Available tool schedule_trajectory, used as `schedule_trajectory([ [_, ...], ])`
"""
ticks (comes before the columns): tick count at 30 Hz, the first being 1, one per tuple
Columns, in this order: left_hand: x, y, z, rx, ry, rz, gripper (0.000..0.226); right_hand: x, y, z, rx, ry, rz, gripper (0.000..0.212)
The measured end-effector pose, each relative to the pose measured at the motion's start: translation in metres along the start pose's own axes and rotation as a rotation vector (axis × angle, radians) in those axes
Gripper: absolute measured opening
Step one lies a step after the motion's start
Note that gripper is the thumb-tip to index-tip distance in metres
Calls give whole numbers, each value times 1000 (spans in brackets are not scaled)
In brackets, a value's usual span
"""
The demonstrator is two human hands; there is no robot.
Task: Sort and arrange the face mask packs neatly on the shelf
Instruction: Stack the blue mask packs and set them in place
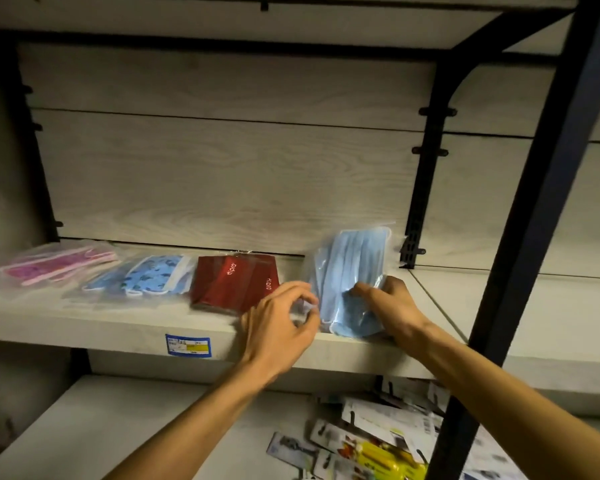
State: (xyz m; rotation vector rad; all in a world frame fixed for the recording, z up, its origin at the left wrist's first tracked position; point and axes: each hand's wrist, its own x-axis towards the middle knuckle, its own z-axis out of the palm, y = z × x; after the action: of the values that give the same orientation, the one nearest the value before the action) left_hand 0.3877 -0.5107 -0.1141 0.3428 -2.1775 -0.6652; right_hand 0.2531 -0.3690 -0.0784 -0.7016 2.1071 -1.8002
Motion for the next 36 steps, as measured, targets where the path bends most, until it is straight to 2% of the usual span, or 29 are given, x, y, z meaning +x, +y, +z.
schedule_trajectory([
  [2,0,2,-2,-204,77,-33,36,-8,-5,-6,63,-5,-46,29],
  [4,2,11,-11,-437,91,-167,67,-17,-9,-16,116,-23,-100,35],
  [6,9,16,-19,-592,-15,-296,99,-25,-11,-22,159,-58,-161,38],
  [8,13,24,-28,-691,-122,-321,117,-38,-15,-29,170,-103,-263,32],
  [10,13,35,-35,-753,-181,-279,108,-53,-18,-35,140,-141,-344,32],
  [13,7,57,-39,-816,-85,-215,75,-73,-20,-49,75,-163,-437,33],
  [17,-18,92,-34,-796,-8,-180,48,-100,-14,-79,28,-170,-517,38],
  [22,-48,149,-2,-787,57,-191,41,-125,3,-134,63,-162,-513,40],
  [31,-78,258,99,-668,-63,-54,21,-162,47,-272,85,-27,-391,56],
  [36,-80,305,159,-644,-241,-21,43,-175,69,-340,95,68,-316,46],
])
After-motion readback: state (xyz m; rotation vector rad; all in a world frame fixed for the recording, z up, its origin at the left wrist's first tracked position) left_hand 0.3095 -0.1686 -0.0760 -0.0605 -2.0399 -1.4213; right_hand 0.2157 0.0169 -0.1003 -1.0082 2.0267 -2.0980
